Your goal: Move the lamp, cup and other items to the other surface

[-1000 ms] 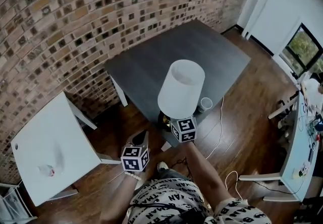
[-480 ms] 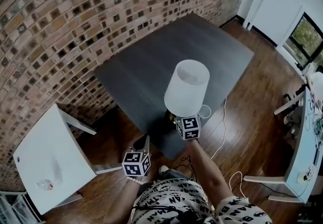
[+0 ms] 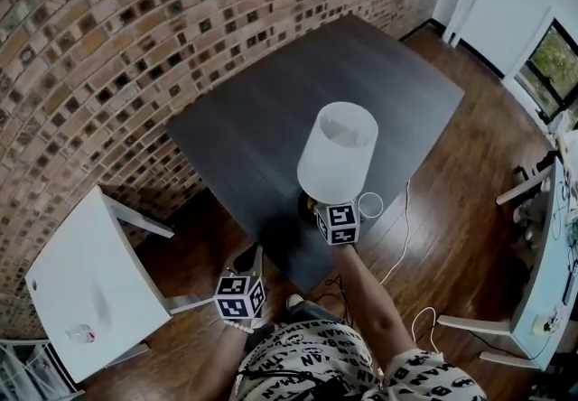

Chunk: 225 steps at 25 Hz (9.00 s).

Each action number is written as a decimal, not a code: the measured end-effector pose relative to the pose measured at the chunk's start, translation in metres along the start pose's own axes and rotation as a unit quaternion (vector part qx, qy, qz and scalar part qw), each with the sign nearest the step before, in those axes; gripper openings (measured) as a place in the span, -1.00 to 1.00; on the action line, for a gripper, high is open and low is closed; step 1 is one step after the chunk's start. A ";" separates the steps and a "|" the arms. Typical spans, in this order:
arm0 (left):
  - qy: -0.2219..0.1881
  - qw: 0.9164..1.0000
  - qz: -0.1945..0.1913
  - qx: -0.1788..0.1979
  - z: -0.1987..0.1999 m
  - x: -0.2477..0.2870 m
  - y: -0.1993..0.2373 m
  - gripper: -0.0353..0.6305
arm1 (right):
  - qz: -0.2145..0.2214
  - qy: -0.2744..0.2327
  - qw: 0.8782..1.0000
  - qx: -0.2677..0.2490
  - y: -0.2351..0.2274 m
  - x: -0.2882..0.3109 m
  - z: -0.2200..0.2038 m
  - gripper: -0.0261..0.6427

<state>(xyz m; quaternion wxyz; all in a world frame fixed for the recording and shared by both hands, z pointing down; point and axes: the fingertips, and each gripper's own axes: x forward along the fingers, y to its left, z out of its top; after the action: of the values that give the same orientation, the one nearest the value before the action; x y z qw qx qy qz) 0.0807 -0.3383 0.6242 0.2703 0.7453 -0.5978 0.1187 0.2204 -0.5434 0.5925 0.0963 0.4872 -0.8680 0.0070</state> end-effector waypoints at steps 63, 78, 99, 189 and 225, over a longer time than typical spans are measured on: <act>-0.047 0.998 0.018 -0.034 -0.015 -0.136 0.022 -0.88 | 0.062 0.167 0.982 0.067 0.175 -0.158 -0.015 -0.06; -0.088 0.986 0.110 -0.091 -0.061 -0.277 0.107 -0.88 | 0.248 0.150 0.956 0.041 0.376 -0.185 0.009 -0.15; -0.170 0.903 0.324 -0.224 -0.181 -0.528 0.251 -0.89 | 0.531 0.107 0.841 0.024 0.700 -0.249 0.061 -0.15; -0.080 0.994 0.046 -0.051 -0.004 -0.174 0.079 -0.88 | 0.137 0.113 0.984 -0.024 0.225 -0.081 0.067 -0.44; -0.067 0.993 0.067 -0.067 0.022 -0.092 0.081 -0.88 | 0.121 0.113 0.986 -0.002 0.155 0.012 0.057 -0.38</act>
<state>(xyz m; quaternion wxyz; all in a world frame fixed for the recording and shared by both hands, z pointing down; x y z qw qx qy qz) -0.0237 -0.2848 0.5813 0.2704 0.6903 -0.6695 0.0461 0.0734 -0.4784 0.5518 0.1930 0.3742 -0.9042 0.0721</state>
